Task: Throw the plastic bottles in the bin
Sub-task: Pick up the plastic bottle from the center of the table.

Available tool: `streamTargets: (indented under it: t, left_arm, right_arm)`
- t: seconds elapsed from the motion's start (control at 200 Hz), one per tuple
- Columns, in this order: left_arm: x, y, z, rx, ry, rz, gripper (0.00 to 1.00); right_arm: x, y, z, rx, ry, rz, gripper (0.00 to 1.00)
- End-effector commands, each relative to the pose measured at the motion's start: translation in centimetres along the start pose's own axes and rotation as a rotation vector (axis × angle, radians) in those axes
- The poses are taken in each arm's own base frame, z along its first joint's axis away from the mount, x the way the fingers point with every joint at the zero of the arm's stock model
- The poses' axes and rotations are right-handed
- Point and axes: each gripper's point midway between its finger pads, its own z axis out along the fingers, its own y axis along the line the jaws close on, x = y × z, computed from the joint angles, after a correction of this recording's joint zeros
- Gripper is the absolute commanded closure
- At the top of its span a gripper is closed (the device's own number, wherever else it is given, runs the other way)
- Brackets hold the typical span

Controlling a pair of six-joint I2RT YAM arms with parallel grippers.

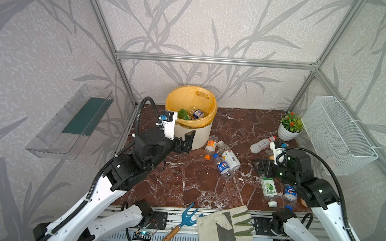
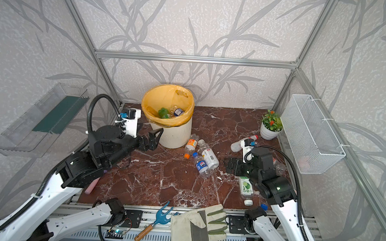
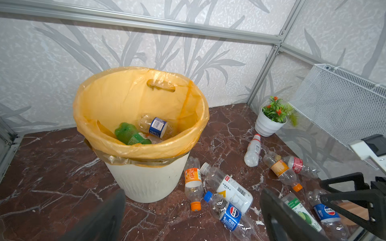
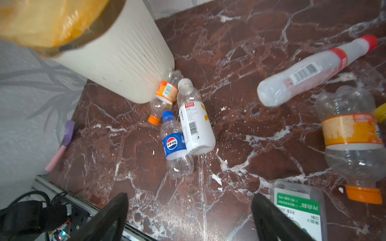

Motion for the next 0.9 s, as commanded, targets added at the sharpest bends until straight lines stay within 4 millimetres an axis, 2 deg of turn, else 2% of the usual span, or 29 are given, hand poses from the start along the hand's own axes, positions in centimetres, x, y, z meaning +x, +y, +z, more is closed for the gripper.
streamTargets:
  t: [0.0, 0.095, 0.19, 0.36, 0.5, 0.62, 0.895]
  left_arm:
    - [-0.1, 0.8, -0.5, -0.041, -0.059, -0.045, 0.01]
    - [0.5, 1.7, -1.0, -0.077, -0.058, -0.040, 0.01]
    - [0.9, 2.9, -1.8, -0.118, -0.064, -0.031, 0.01]
    - [1.7, 4.4, -3.0, -0.156, -0.100, -0.053, 0.01]
    - [1.9, 4.7, -3.1, -0.169, -0.104, -0.060, 0.01]
    - [1.9, 4.7, -3.1, -0.176, -0.084, -0.050, 0.01]
    - [2.2, 4.7, -2.9, -0.176, -0.076, -0.050, 0.01]
  right_arm:
    - [1.9, 0.8, 3.0, 0.078, 0.108, -0.096, 0.07]
    - [2.8, 2.5, 5.9, 0.098, 0.192, -0.183, 0.07]
    - [2.8, 3.5, 7.9, 0.073, 0.235, -0.201, 0.09]
    - [3.3, 3.8, 11.3, 0.083, 0.296, -0.235, 0.15]
    - [5.1, 4.2, 14.2, 0.097, 0.410, -0.273, 0.19]
    - [6.1, 3.9, 16.0, 0.127, 0.491, -0.299, 0.23]
    - [7.1, 4.2, 19.1, 0.155, 0.561, -0.338, 0.28]
